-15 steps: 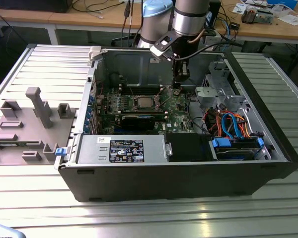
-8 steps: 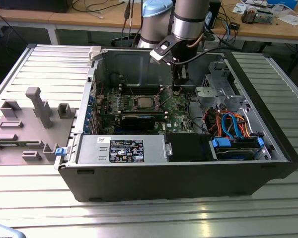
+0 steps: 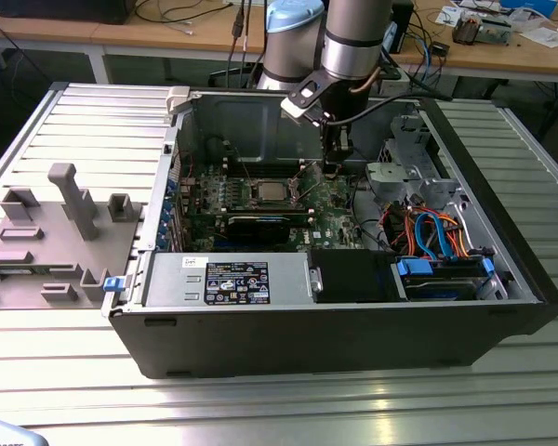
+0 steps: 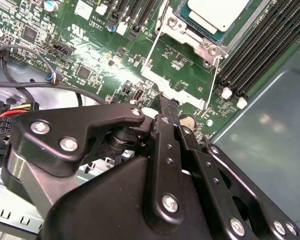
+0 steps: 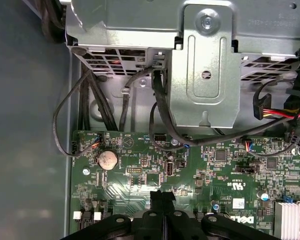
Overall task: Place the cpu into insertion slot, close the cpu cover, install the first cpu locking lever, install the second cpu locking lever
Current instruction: 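Close the cpu cover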
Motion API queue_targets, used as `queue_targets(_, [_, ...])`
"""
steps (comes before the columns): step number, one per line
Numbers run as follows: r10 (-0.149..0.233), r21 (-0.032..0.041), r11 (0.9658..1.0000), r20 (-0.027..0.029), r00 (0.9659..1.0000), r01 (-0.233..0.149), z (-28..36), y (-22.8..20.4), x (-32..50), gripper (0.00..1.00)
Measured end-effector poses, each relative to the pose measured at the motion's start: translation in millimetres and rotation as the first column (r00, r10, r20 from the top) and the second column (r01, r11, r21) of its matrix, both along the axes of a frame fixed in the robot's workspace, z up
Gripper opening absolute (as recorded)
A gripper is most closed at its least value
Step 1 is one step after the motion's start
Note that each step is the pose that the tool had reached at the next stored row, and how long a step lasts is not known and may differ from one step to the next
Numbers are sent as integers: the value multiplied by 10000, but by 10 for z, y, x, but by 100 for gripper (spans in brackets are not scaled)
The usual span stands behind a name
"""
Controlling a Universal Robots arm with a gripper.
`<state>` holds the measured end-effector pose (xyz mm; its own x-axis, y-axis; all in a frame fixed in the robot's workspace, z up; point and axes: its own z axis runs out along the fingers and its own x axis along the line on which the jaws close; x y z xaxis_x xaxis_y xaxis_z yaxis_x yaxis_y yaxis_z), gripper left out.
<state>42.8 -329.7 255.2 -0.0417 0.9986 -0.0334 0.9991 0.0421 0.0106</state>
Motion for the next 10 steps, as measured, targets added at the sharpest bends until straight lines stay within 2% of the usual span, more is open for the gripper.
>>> queue_targets(1, [0, 24, 10000, 1, 10000, 0, 8, 0, 0, 11])
queue_targets(3, [3, 111, 9999, 4, 10000, -3, 20, 0, -4, 11])
queue_targets(4, [1, 181, 9998, 4, 10000, -1, 20, 0, -5, 11])
queue_targets(5, [1, 209, 9998, 4, 10000, -1, 20, 0, -3, 11])
queue_targets(7, [35, 219, 9998, -10, 10000, -35, 20, 0, 73, 11])
queue_targets(9, [36, 218, 9998, -31, 10000, -36, 3, 0, 91, 11])
queue_targets(10, [35, 218, 9998, -49, 10000, -34, -30, -1, 91, 11])
